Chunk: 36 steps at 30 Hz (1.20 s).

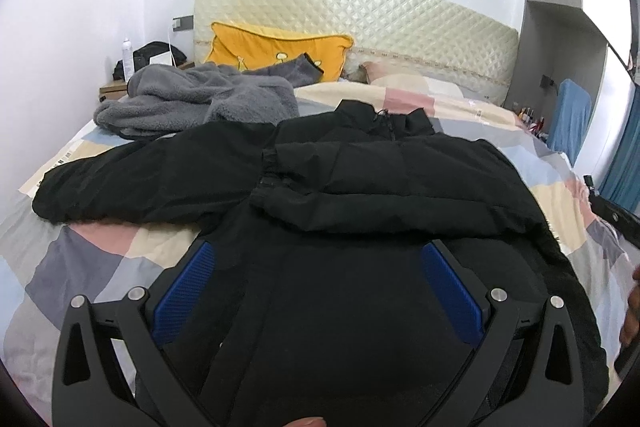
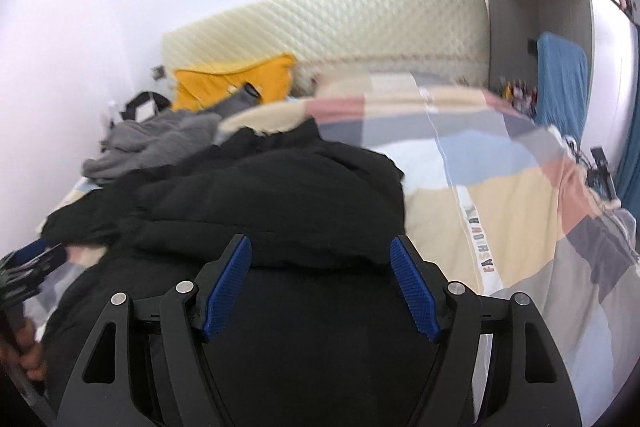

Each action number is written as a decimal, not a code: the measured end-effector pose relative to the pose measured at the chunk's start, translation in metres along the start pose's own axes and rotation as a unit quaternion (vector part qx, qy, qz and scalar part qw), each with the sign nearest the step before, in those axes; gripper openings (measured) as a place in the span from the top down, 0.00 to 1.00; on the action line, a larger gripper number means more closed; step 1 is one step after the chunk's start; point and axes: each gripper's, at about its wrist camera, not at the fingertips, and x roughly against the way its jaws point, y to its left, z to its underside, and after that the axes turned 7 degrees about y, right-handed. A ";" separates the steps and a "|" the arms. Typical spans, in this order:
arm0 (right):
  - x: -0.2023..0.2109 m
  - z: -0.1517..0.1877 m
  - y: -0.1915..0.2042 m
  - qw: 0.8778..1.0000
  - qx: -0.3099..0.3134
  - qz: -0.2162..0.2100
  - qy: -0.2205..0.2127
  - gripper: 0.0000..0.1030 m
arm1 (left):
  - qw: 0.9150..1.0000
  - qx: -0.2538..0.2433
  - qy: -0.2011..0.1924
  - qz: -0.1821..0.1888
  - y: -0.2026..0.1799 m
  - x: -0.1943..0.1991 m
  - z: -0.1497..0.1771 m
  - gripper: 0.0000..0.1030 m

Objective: Fold large clothes
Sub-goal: 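Withdraw the right gripper and move the left gripper toward the other sleeve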

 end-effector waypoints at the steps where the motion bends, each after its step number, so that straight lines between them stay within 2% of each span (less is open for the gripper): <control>1: 0.006 0.004 0.006 1.000 0.007 -0.001 -0.001 0.31 | 1.000 -0.002 -0.002 0.002 -0.001 0.001 0.000 0.00; 5: 0.039 0.019 0.029 0.999 0.044 -0.005 -0.022 0.31 | 1.000 -0.008 -0.006 0.003 -0.005 0.007 0.001 0.00; 10: 0.073 0.033 0.026 0.999 0.008 -0.029 -0.042 0.31 | 1.000 -0.018 -0.016 0.005 -0.011 0.019 0.006 0.00; 15: 0.102 0.061 0.025 0.999 -0.011 -0.010 -0.043 0.31 | 0.999 -0.024 -0.011 0.024 -0.012 0.023 0.010 0.00; 18: 0.115 0.074 0.031 0.998 -0.003 0.007 -0.056 0.31 | 0.999 -0.025 -0.012 0.021 -0.013 0.023 0.010 0.00; 21: 0.118 0.075 0.033 0.998 0.000 0.001 -0.063 0.27 | 0.999 -0.032 -0.010 0.020 -0.016 0.024 0.011 0.00; 25: 0.105 0.074 0.030 0.999 -0.002 0.004 -0.049 0.26 | 0.998 -0.055 -0.002 0.012 -0.018 0.025 0.007 0.00; 27: 0.098 0.073 0.027 0.999 -0.003 0.010 -0.036 0.26 | 0.998 -0.060 0.001 0.006 -0.015 0.028 -0.001 0.00; 31: 0.099 0.077 0.030 0.999 0.003 0.012 -0.039 0.20 | 0.998 -0.059 0.005 -0.006 0.002 0.041 -0.022 0.00; 36: 0.101 0.076 0.029 0.999 0.003 0.012 -0.045 0.20 | 0.997 -0.056 -0.021 -0.041 0.044 0.079 -0.064 0.00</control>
